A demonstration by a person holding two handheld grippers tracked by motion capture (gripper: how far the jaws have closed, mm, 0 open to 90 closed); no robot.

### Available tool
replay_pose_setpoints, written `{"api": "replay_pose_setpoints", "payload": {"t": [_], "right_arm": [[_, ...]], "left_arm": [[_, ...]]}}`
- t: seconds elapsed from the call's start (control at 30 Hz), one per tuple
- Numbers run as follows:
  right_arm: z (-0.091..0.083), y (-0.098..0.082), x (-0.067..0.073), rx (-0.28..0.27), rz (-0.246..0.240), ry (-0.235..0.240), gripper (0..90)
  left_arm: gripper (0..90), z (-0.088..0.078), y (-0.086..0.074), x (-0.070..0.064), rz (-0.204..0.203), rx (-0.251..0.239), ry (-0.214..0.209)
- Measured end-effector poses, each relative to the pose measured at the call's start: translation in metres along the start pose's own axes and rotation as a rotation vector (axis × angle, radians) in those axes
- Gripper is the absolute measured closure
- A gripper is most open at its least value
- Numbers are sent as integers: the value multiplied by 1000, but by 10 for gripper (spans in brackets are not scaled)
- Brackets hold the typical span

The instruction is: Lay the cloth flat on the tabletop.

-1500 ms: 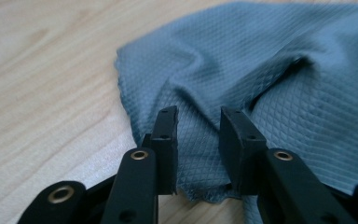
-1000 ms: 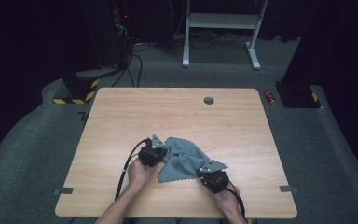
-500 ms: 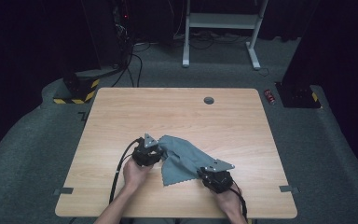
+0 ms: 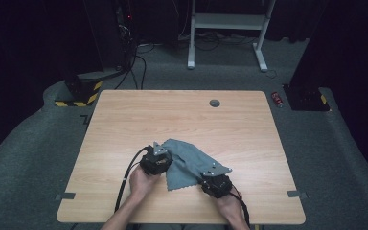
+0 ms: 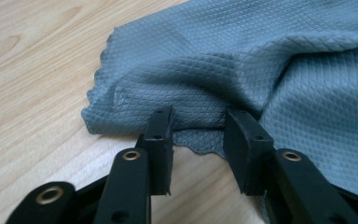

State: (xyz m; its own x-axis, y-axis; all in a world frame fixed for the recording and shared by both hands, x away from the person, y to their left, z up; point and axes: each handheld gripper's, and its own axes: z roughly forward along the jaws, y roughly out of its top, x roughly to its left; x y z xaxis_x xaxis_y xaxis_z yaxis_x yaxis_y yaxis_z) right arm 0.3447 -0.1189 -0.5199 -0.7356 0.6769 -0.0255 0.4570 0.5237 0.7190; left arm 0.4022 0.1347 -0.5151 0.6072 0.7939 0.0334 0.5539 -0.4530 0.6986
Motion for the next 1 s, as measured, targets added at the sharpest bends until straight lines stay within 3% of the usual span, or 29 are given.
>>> {"api": "replay_pose_setpoints", "payload": {"t": [0.17,0.23,0.33,0.43,0.67,0.77,0.93,1.0], "right_arm": [[-1,0,-2,13,-8,-13,880],[-2,0,-1,12,-13,-20,887],[-5,0,-1,0,-9,-22,889],[-12,0,-4,-27,2,-30,889],[-19,-2,-3,-37,4,-18,889],[-17,-5,2,-32,-7,11,888],[-10,-3,7,-14,-22,43,846],[-9,-1,7,-20,-21,44,818]], "left_arm": [[857,2,5,-3,77,17,9],[884,3,6,-4,82,22,8],[891,1,5,3,57,22,18],[893,-7,6,15,7,-10,35],[892,-34,16,52,-83,-107,133],[892,-34,9,65,-119,-98,162],[871,-29,2,64,-151,-78,151],[765,-30,1,59,-156,-86,121]]}}
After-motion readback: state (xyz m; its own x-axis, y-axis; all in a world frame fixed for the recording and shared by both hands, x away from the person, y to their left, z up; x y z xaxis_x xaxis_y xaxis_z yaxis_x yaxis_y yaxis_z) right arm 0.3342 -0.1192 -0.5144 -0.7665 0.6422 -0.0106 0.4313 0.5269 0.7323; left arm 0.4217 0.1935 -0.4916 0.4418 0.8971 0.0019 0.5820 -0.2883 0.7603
